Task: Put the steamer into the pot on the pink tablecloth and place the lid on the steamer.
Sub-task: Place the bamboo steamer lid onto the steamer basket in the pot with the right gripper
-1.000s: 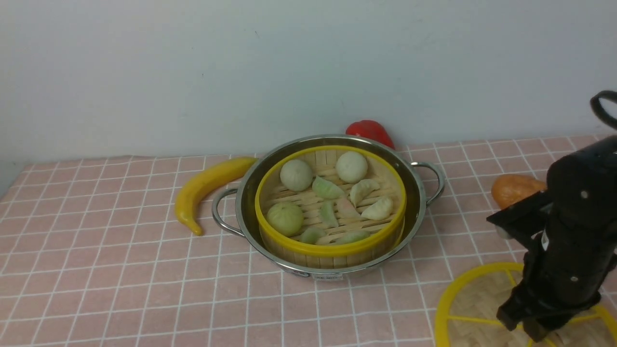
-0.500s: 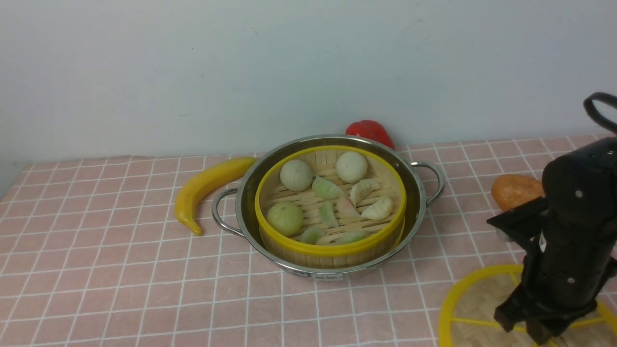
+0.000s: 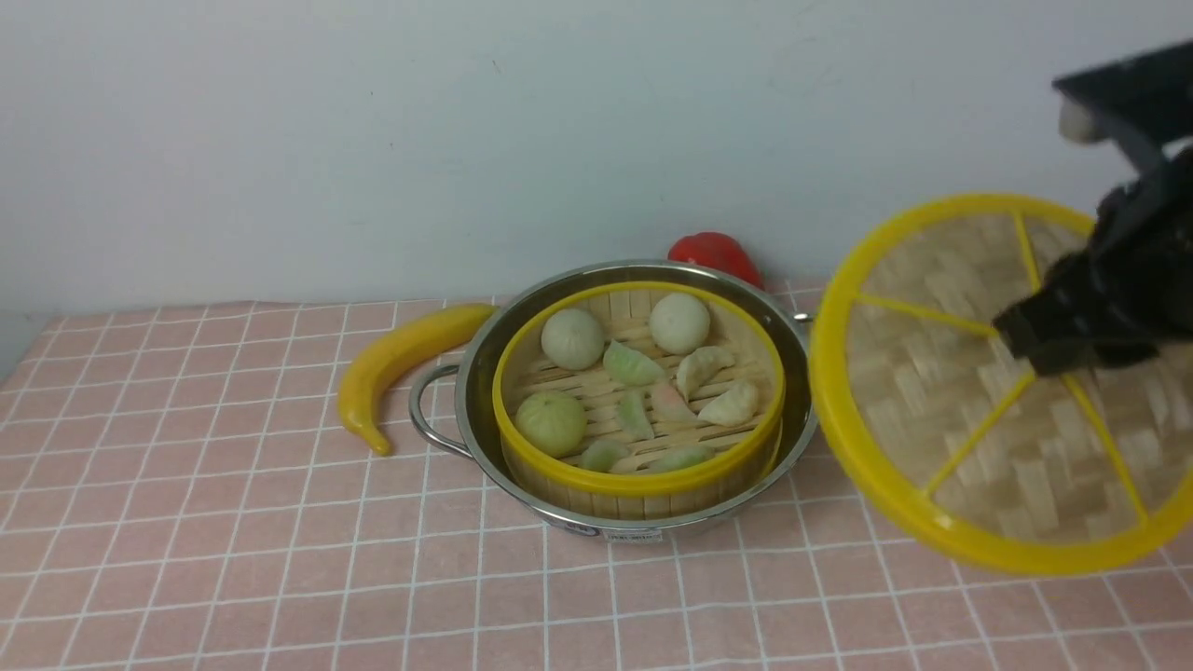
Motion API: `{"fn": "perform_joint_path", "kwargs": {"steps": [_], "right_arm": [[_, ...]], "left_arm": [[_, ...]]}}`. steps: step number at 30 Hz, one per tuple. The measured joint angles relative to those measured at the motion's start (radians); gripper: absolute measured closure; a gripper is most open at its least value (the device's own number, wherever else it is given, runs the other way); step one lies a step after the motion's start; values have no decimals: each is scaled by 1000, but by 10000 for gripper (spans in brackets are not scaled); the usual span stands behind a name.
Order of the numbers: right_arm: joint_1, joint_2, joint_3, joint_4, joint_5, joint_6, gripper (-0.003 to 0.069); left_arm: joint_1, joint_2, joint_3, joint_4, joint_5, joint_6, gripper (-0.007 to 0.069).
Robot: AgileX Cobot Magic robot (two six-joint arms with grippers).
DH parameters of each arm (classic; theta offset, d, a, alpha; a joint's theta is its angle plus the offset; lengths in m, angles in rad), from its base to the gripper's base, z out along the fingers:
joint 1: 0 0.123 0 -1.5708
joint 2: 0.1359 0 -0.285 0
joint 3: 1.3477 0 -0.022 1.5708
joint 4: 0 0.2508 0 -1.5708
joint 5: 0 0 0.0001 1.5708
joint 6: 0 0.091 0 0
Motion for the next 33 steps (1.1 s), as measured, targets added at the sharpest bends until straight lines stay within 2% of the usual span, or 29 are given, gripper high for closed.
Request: {"fn": "perform_joint_path", "kwargs": {"steps": [2, 5, 6, 8, 12, 22, 33], "right_arm": [[0, 14, -46, 67, -12, -56, 510], [9, 95, -173, 208, -36, -236, 510], [10, 95, -173, 212, -37, -245, 510], [41, 191, -278, 242, -38, -356, 510], [100, 330, -418, 235, -16, -458, 510], [210, 642, -722, 38, 24, -451, 510], [227, 729, -746, 5, 27, -361, 510]], "left_arm": [[0, 0, 0, 0, 0, 0, 382], [0, 0, 0, 0, 0, 0, 382], [0, 0, 0, 0, 0, 0, 382], [0, 0, 0, 0, 0, 0, 382], [0, 0, 0, 0, 0, 0, 382], [0, 0, 0, 0, 0, 0, 382], [0, 0, 0, 0, 0, 0, 382]]}}
